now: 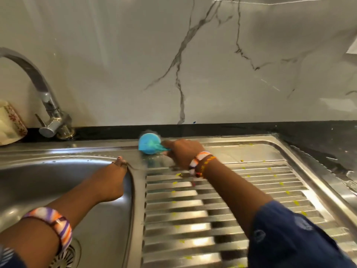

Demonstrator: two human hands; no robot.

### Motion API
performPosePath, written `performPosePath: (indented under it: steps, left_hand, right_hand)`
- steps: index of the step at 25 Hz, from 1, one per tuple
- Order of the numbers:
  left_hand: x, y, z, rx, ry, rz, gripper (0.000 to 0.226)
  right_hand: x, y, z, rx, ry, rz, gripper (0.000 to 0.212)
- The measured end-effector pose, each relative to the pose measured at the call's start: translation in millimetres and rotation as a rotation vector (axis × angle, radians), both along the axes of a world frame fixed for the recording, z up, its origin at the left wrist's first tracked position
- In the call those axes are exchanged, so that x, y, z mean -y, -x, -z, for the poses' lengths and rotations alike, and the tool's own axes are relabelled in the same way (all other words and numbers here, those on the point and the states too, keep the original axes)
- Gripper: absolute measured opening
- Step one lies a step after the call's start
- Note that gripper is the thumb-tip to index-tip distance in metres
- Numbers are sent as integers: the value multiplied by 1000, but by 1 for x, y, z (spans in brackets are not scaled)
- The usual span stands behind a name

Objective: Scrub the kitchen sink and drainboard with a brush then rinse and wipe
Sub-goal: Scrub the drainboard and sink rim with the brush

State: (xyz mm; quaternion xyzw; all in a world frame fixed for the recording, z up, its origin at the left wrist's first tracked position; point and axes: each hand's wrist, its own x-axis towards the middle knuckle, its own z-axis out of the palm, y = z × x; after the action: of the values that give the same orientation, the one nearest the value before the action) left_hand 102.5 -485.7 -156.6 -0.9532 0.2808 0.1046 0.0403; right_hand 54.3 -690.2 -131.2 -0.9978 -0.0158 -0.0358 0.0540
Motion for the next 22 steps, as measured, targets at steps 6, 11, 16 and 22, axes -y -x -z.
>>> performPosePath:
  steps: [6, 11, 16, 22]
  left_hand:
    - [0, -4, 8, 69, -28, 32, 70]
    - [3, -1, 7, 114, 4, 30, 61]
    - [8, 2, 4, 162, -16, 50, 26]
    - [8, 1, 6, 143, 0, 50, 38]
  right_hand:
    - [165, 93, 2, -74, 26, 354, 40]
    - [229, 147, -14, -218, 126, 692, 43]
    - [153, 109, -15, -121, 270, 397, 43]
    - [18, 24, 7, -16, 14, 8, 44]
